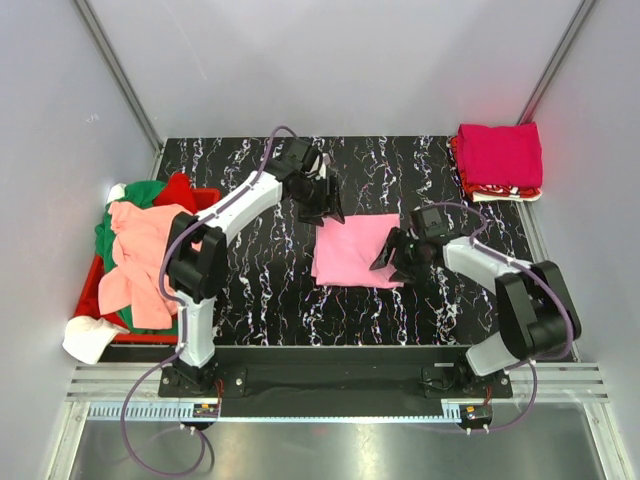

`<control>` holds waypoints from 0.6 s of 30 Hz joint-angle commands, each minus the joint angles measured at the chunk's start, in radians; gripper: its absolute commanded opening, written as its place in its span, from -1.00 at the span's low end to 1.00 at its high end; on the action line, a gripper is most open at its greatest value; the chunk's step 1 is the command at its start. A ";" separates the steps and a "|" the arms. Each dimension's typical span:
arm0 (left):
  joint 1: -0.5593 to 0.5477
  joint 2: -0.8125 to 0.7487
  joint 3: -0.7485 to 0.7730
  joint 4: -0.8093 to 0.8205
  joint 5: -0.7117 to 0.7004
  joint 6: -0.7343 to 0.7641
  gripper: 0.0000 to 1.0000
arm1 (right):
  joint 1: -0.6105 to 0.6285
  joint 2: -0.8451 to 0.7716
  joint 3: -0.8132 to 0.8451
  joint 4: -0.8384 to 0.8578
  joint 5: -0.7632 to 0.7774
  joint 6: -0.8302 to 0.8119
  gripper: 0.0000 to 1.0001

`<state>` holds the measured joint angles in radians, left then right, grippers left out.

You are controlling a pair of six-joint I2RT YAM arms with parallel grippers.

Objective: Fold and stack the t-shirts
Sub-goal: Fold the tshirt

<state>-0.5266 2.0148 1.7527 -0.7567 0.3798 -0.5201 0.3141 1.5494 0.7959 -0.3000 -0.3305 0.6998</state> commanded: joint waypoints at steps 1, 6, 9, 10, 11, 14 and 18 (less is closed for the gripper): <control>0.001 -0.080 -0.038 0.022 -0.048 0.018 0.33 | 0.008 -0.144 0.060 -0.150 0.065 0.001 0.43; -0.024 -0.197 -0.217 0.052 -0.108 0.037 0.33 | 0.003 -0.235 0.254 -0.320 0.189 -0.068 0.95; -0.042 -0.252 -0.344 0.114 -0.117 0.013 0.33 | -0.052 -0.201 0.284 -0.321 0.197 -0.111 0.99; -0.053 -0.260 -0.402 0.152 -0.111 0.006 0.33 | -0.076 -0.183 0.287 -0.301 0.176 -0.121 0.99; -0.058 -0.264 -0.424 0.167 -0.110 0.000 0.33 | -0.098 -0.161 0.287 -0.291 0.157 -0.141 0.98; -0.076 -0.252 -0.470 0.210 -0.099 -0.018 0.31 | -0.158 -0.068 0.304 -0.245 0.136 -0.192 0.95; -0.104 -0.190 -0.452 0.217 -0.101 -0.015 0.30 | -0.182 0.091 0.357 -0.196 0.104 -0.238 0.89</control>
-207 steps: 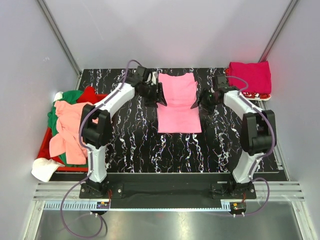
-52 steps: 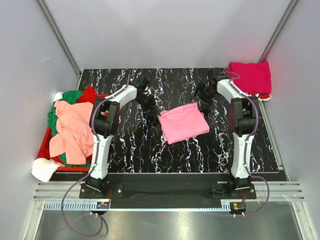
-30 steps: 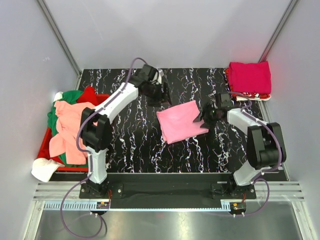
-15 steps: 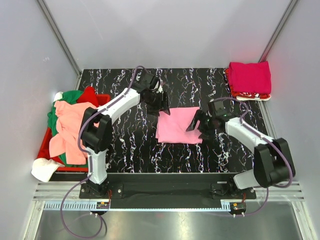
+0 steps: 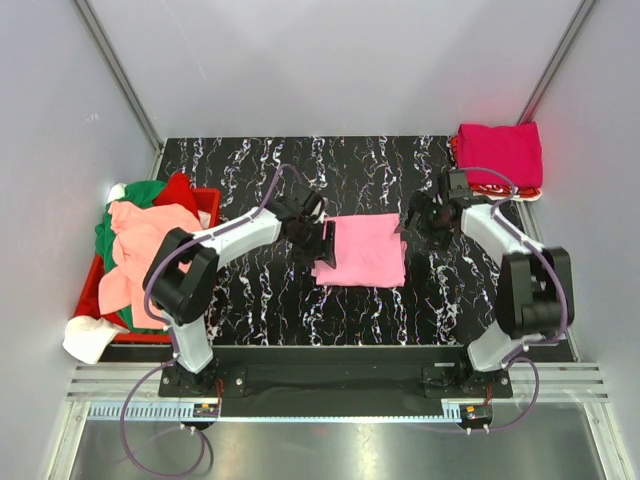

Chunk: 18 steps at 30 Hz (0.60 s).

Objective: Fold and stack the t-shirts
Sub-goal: Fold the tshirt, then neatly place the folded tshirt to the corner

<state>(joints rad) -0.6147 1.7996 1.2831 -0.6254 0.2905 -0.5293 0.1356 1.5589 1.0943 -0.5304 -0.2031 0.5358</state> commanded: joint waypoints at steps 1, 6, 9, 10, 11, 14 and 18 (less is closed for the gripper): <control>-0.020 0.038 0.027 0.082 -0.020 -0.002 0.30 | -0.004 0.108 0.071 0.049 -0.027 -0.079 0.88; -0.019 0.089 0.001 0.044 -0.151 0.015 0.21 | -0.008 0.278 0.124 0.110 -0.077 -0.086 0.79; -0.019 0.098 -0.044 0.047 -0.183 0.026 0.18 | -0.008 0.358 0.142 0.151 -0.116 -0.077 0.73; -0.019 0.098 -0.059 0.049 -0.192 0.029 0.18 | -0.008 0.374 0.145 0.171 -0.125 -0.076 0.72; -0.019 0.098 -0.062 0.050 -0.194 0.035 0.18 | -0.008 0.388 0.145 0.185 -0.142 -0.063 0.71; -0.017 0.092 -0.059 0.043 -0.215 0.051 0.18 | -0.008 0.426 0.127 0.253 -0.188 -0.036 0.62; 0.012 0.113 -0.021 0.003 -0.238 0.092 0.18 | -0.008 0.470 0.101 0.314 -0.240 0.004 0.43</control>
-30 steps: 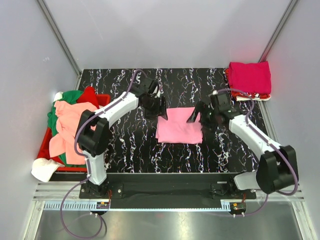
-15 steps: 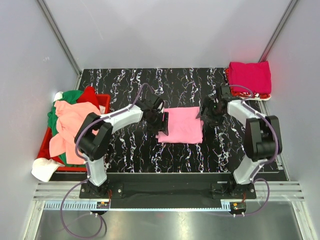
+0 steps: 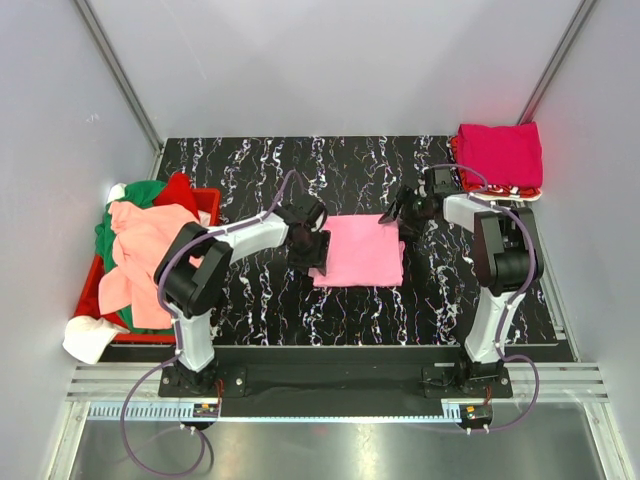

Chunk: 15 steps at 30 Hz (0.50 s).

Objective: Fold and stack the t-shirts
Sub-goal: Neatly place the folded tshirt to the corner

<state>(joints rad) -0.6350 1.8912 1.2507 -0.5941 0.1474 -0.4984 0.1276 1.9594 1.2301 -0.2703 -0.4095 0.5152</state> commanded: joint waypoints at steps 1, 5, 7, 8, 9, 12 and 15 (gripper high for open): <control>0.038 0.028 0.024 -0.039 -0.095 0.067 0.18 | 0.000 0.073 -0.046 0.090 -0.049 0.046 0.33; 0.083 0.054 0.018 -0.039 -0.082 0.075 0.18 | 0.000 0.076 -0.151 0.209 -0.126 0.112 -0.05; 0.100 0.057 0.015 -0.029 -0.057 0.072 0.17 | 0.000 0.076 -0.185 0.274 -0.132 0.138 -0.22; 0.100 0.057 0.016 -0.026 -0.054 0.072 0.18 | 0.000 0.079 -0.201 0.317 -0.150 0.147 -0.32; 0.100 0.060 0.019 -0.027 -0.051 0.070 0.17 | 0.000 0.091 -0.221 0.339 -0.159 0.155 -0.56; 0.100 0.045 0.033 -0.041 -0.042 0.064 0.17 | 0.000 0.099 -0.260 0.452 -0.199 0.183 -1.00; 0.100 -0.030 0.038 -0.075 -0.039 0.067 0.21 | 0.000 0.064 -0.282 0.531 -0.226 0.181 -1.00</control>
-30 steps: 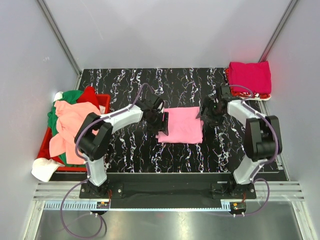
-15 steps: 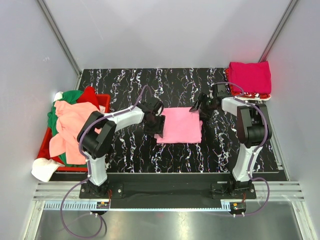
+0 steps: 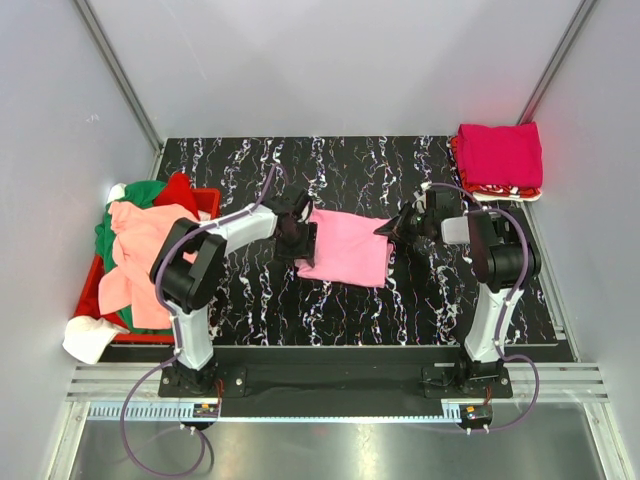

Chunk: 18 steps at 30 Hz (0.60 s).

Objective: Fold and stack the t-shirts
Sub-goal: Neatly place the folded tshirt to the corner

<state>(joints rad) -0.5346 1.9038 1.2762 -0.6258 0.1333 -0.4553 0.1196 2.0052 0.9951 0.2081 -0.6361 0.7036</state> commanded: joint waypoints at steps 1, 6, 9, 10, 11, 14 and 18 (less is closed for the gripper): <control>-0.001 -0.066 0.023 -0.076 -0.026 0.027 0.28 | 0.008 -0.002 -0.047 0.041 0.003 -0.042 -1.00; -0.001 -0.247 0.072 -0.237 -0.078 0.084 0.34 | 0.008 -0.193 0.043 -0.343 0.174 -0.255 -1.00; -0.001 -0.372 0.028 -0.293 -0.122 0.104 0.35 | 0.006 -0.293 0.106 -0.542 0.401 -0.431 -1.00; -0.001 -0.406 0.006 -0.299 -0.130 0.106 0.35 | 0.006 -0.313 0.117 -0.573 0.508 -0.453 -1.00; -0.001 -0.475 -0.015 -0.304 -0.132 0.104 0.34 | 0.006 -0.331 0.134 -0.599 0.565 -0.473 -1.00; -0.001 -0.637 -0.130 -0.269 -0.118 0.107 0.33 | 0.006 -0.381 0.151 -0.641 0.755 -0.544 -1.00; 0.002 -0.793 -0.256 -0.226 -0.180 0.125 0.32 | -0.001 -0.358 0.220 -0.645 0.910 -0.656 -1.00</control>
<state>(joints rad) -0.5354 1.1725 1.0897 -0.8646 0.0303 -0.3634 0.1246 1.6379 1.1450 -0.3748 0.0326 0.1978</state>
